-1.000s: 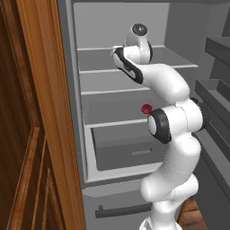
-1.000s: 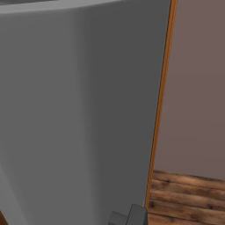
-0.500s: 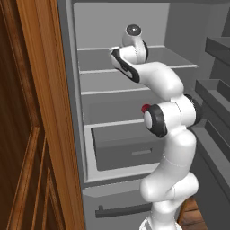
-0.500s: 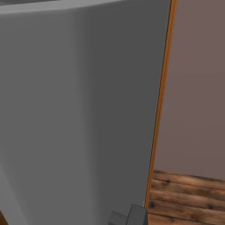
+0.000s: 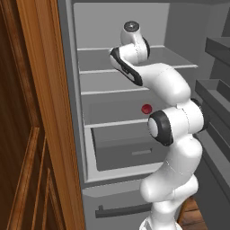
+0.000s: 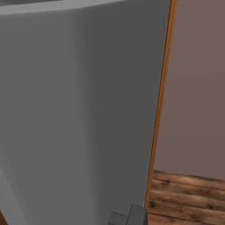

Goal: Pick the orange and pear from the fridge and place them inside the tupperware on the counter.

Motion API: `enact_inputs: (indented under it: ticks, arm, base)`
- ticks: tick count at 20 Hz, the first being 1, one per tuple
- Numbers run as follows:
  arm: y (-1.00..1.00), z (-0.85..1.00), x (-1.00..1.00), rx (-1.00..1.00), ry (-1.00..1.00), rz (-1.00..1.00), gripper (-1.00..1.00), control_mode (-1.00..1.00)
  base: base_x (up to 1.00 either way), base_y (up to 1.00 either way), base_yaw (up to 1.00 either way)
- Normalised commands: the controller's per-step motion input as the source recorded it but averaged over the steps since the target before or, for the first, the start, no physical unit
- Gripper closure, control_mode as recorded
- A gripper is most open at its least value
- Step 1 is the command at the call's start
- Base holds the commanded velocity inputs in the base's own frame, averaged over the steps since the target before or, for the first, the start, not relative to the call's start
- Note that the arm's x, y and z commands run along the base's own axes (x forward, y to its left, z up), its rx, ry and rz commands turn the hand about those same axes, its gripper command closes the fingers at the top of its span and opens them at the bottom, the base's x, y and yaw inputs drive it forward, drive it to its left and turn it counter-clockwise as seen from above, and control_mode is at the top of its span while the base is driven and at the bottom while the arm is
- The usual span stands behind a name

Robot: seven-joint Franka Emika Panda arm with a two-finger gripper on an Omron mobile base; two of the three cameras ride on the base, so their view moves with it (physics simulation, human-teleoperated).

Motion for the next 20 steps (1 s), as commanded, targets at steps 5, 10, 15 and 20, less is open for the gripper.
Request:
enact_inputs:
  ticks: [5,10,15,20]
  arm:
    - [0.13,-0.36,-1.0,0.0,-0.05,-0.01,1.0,-1.0]
    - [0.23,-0.1,-0.97,0.07,-0.02,0.0,1.0,-1.0]
    - [0.07,0.15,-0.66,0.16,0.0,0.0,1.0,-1.0]
    - [0.0,0.28,-0.58,0.12,0.0,0.0,1.0,-1.0]
  base:
    - [0.0,0.0,0.0]
    - [0.0,0.0,0.0]
    - [0.0,0.0,0.0]
    - [0.0,0.0,0.0]
